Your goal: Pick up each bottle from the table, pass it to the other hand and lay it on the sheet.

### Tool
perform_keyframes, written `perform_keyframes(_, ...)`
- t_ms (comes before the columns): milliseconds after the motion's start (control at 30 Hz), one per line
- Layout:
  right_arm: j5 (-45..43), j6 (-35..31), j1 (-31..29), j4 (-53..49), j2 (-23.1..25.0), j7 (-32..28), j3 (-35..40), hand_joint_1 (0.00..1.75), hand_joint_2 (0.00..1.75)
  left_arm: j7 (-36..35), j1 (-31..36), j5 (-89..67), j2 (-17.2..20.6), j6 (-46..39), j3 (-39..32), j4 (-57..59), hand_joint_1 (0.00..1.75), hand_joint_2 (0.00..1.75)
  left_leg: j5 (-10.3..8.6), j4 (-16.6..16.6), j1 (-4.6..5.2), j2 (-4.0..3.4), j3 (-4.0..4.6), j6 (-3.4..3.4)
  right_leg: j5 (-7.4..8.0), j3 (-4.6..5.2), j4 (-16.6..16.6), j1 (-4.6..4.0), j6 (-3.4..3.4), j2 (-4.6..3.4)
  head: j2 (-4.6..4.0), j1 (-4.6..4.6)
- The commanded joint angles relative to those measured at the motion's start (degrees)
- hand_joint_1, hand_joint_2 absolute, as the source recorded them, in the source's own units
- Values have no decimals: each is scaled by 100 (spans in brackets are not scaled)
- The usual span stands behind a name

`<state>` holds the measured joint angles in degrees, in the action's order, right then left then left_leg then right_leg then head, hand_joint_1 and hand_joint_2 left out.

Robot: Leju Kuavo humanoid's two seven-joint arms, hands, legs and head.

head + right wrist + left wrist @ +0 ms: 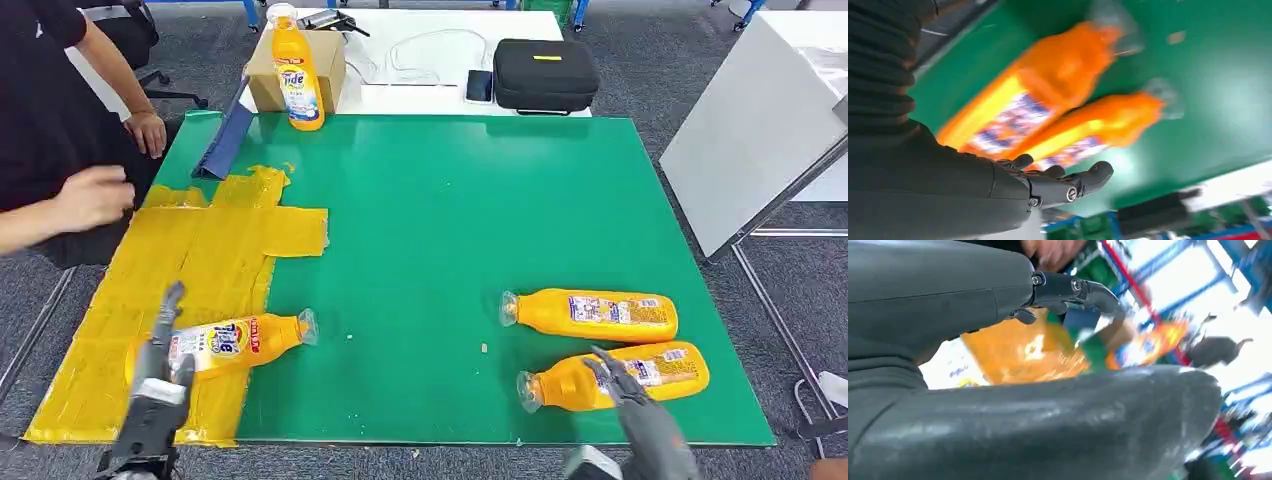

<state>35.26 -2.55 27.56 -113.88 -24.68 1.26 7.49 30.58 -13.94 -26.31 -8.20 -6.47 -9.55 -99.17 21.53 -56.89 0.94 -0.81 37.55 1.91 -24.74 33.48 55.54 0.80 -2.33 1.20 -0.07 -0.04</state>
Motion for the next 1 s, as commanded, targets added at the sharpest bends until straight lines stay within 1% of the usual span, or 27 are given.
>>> perform_keyframes(33,520,935,258,82,1233,-495,-2452,0,175,-66,-63,473,-366,-194,-603,-750,0,0,10,-4,-8,9,-13,-15,-6,-16,-1,-5,7,-3,0,0)
perform_keyframes(100,828,1050,34,252,1327,-480,-2667,0,175,-78,-12,559,-344,-180,-653,-696,0,0,14,-3,-10,5,-24,-18,-3,-26,-3,-7,5,-11,0,0)
perform_keyframes(133,846,1072,-19,302,1329,-495,-2687,0,175,-78,2,567,-340,-179,-662,-681,0,0,6,1,-6,4,-18,-13,2,-17,-5,-4,1,-8,0,0)
perform_keyframes(167,860,1089,-60,342,1332,-510,-2698,0,175,-77,12,571,-338,-178,-666,-668,0,0,16,-3,-12,5,-35,-21,-5,-34,-5,-8,6,-14,0,-2)
perform_keyframes(233,1102,1148,-206,468,1397,-462,-2815,0,175,-121,56,631,-312,-139,-645,-610,0,0,6,2,-8,6,-21,-13,2,-22,-8,-6,2,-6,0,0)
perform_keyframes(267,1134,1188,-339,604,1393,-467,-2905,0,175,-160,99,699,-270,-80,-615,-553,0,0,13,0,-13,6,-36,-20,-3,-38,-9,-8,6,-10,0,0)
perform_keyframes(300,1252,1192,-442,716,1375,-459,-2954,0,175,-203,137,751,-246,-47,-604,-509,0,0,5,4,-9,3,-24,-14,3,-25,-10,-6,2,-9,0,0)
perform_keyframes(333,1255,1176,-529,807,1349,-474,-2975,0,175,-200,165,749,-239,-55,-597,-486,0,0,13,1,-13,3,-39,-20,-2,-40,-11,-8,6,-14,0,0)
perform_keyframes(400,1396,1242,-762,1119,1220,-432,-2966,0,175,-254,239,849,-192,-13,-562,-401,0,0,3,5,-10,-3,-23,-12,7,-23,-13,-7,1,-13,0,0)
perform_keyframes(433,1437,1273,-847,1239,1162,-416,-2942,0,175,-254,271,846,-175,-30,-540,-370,0,0,8,5,-12,-4,-36,-17,5,-36,-15,-8,5,-17,0,0)
perform_keyframes(467,1556,1273,-919,1352,1098,-355,-2898,0,175,-254,300,843,-154,-51,-509,-344,0,0,4,6,-11,-5,-29,-14,8,-29,-15,-7,3,-15,0,0)
perform_keyframes(567,1570,1273,-956,1395,1090,-348,-2882,0,175,-252,315,842,-149,-59,-500,-333,0,0,4,6,-10,-3,-34,-14,6,-34,-14,-6,2,-14,0,2)
perform_keyframes(600,1615,1256,-963,1409,1085,-325,-2852,0,175,-257,321,846,-142,-56,-484,-331,0,0,1,6,-6,-2,-26,-10,7,-26,-10,-3,-1,-9,0,0)
perform_keyframes(700,1746,1296,-1056,1584,943,-272,-2659,0,175,-268,351,863,-116,-65,-435,-306,0,0,9,4,-11,-1,-40,-16,3,-42,-13,-7,3,-16,0,0)
perform_keyframes(767,1877,1270,-1119,1720,807,-224,-2450,0,175,-274,390,874,-91,-78,-397,-269,0,0,1,5,-6,-5,-24,-6,8,-28,-10,-4,-4,-12,2,0)
perform_keyframes(800,1915,1256,-1152,1780,745,-204,-2311,0,175,-292,408,891,-76,-83,-389,-242,0,0,9,5,-9,-5,-41,-14,4,-47,-13,-6,1,-19,0,-2)
perform_keyframes(867,1967,1231,-1193,1874,641,-153,-2051,0,175,-307,436,930,-59,-80,-396,-202,0,0,11,4,-10,-7,-45,-16,3,-64,-14,-6,2,-23,0,-2)
perform_keyframes(933,1995,1203,-1225,1928,579,-121,-1872,0,175,-305,458,950,-52,-78,-399,-180,0,0,2,4,-7,-8,-26,-7,9,-56,-10,-5,-4,-15,0,0)
perform_keyframes(967,2005,1162,-1278,1990,517,-68,-1680,0,175,-301,471,973,-49,-69,-401,-165,0,0,9,4,-11,-13,-41,-15,6,-71,-13,-7,1,-26,0,0)
perform_keyframes(1000,2002,1162,-1293,2008,489,-59,-1607,0,175,-302,473,981,-45,-56,-396,-161,0,0,4,5,-9,-13,-31,-10,10,-60,-12,-6,-2,-22,0,-2)
